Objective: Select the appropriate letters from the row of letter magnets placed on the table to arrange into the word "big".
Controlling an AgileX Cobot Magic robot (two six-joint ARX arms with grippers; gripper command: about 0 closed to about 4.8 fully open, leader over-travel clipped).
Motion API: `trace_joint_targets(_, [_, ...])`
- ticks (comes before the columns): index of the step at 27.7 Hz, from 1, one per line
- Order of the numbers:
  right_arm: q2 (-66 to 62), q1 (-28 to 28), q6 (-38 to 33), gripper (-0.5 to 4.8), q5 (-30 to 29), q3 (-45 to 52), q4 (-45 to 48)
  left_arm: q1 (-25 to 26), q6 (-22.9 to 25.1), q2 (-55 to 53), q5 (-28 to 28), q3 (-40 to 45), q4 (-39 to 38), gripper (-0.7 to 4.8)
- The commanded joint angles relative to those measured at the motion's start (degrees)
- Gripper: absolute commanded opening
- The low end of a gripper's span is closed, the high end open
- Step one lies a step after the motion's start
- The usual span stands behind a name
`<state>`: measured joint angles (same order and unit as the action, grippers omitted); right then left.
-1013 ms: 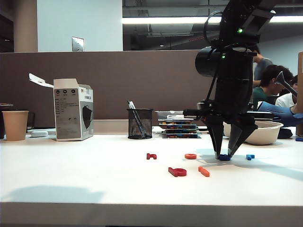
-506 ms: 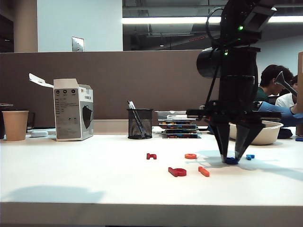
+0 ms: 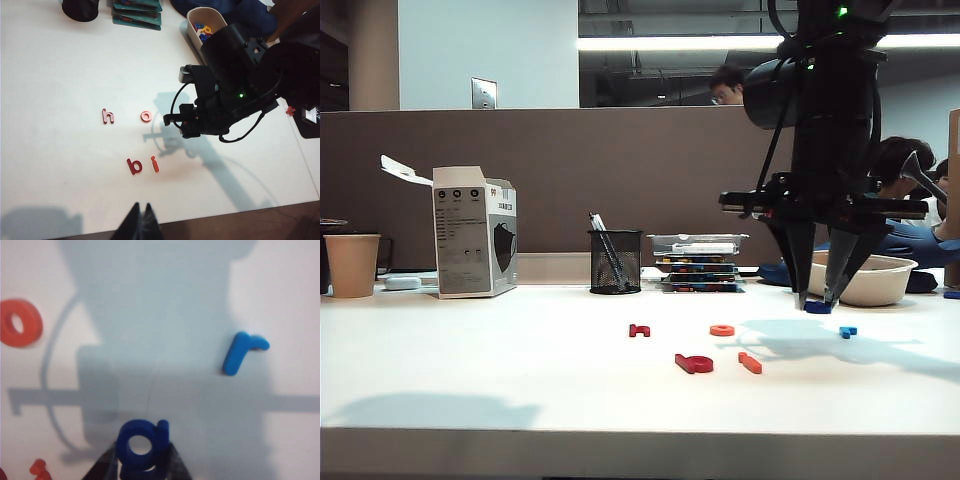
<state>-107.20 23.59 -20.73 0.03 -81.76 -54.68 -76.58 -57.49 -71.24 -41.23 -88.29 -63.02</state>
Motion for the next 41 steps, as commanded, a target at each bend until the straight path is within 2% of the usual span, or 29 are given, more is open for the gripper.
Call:
trace_joint_targets(1, [0.81,1.29,-0.98,1.12,0.15,0.7,0.11,-0.04,0.07,0.11,-0.55,-0.13,0.07,-0.05])
trace_joint_targets(11, [2.6,5.11,-3.56,1.12,0.28,6.47,2.78,-0.04,0.07,0.11,-0.55,-0.13,0.09,-0.05])
trace_joint_targets(31, [2.58,5.44,-4.79,1.12,-0.31,10.19,2.32,-0.04,0.07,0.11,-0.55,-0.13,0.07,-0.05])
trace_joint_targets(41, [2.49,5.44,-4.74,1.12,-3.26,11.67,4.22,-0.04,0.07,0.11,-0.55,-0.13,0.09,-0.05])
